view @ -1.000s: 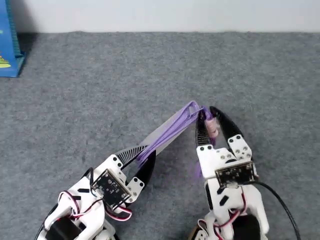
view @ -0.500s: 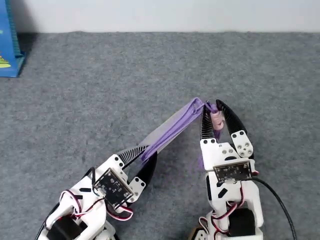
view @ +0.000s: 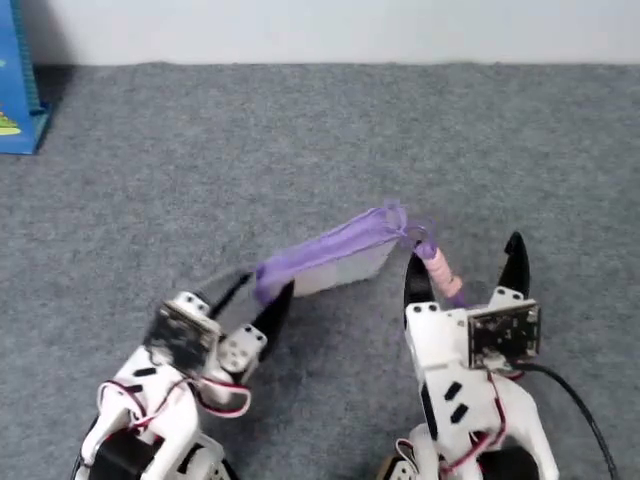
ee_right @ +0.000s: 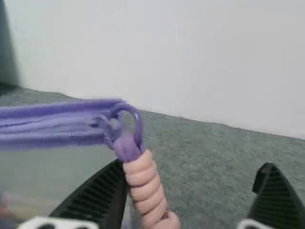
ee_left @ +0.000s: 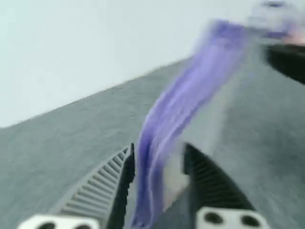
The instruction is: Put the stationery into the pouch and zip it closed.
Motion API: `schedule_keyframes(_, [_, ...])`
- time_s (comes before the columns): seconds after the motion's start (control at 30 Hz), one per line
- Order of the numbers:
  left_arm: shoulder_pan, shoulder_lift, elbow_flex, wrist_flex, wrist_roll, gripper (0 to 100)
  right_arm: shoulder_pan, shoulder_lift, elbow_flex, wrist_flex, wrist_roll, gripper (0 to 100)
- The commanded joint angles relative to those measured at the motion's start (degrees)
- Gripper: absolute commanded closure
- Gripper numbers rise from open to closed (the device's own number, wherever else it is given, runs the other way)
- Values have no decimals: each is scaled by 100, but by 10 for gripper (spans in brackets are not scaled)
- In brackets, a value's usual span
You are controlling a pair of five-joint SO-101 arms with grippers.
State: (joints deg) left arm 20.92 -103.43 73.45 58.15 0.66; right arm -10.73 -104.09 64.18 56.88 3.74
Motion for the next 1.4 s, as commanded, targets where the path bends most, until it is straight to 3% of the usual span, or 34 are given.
schedule_keyframes(0.0, [-730,-62,-57,-536,378,773,-57,13,-642,356,-123,619])
schedule_keyframes(0.2, [-1846,-35,-13,-1442,448,773,-13,13,-958,989,-123,619])
schedule_keyframes(0.47, [-2365,-62,-198,-1486,448,775,-48,13,-2127,1736,-141,619])
schedule_keyframes(0.77, [-2523,-62,-1481,35,448,775,-48,13,-3253,2712,-220,619])
schedule_keyframes(1.07, [-2558,-62,-1226,862,413,778,-48,22,-3130,3442,-457,620])
schedule_keyframes(1.27, [-2558,-62,-778,1073,396,951,4,13,-1837,3407,-466,630])
schedule_keyframes(1.37, [-2558,-62,-514,1099,53,984,13,13,-1503,3292,-466,723])
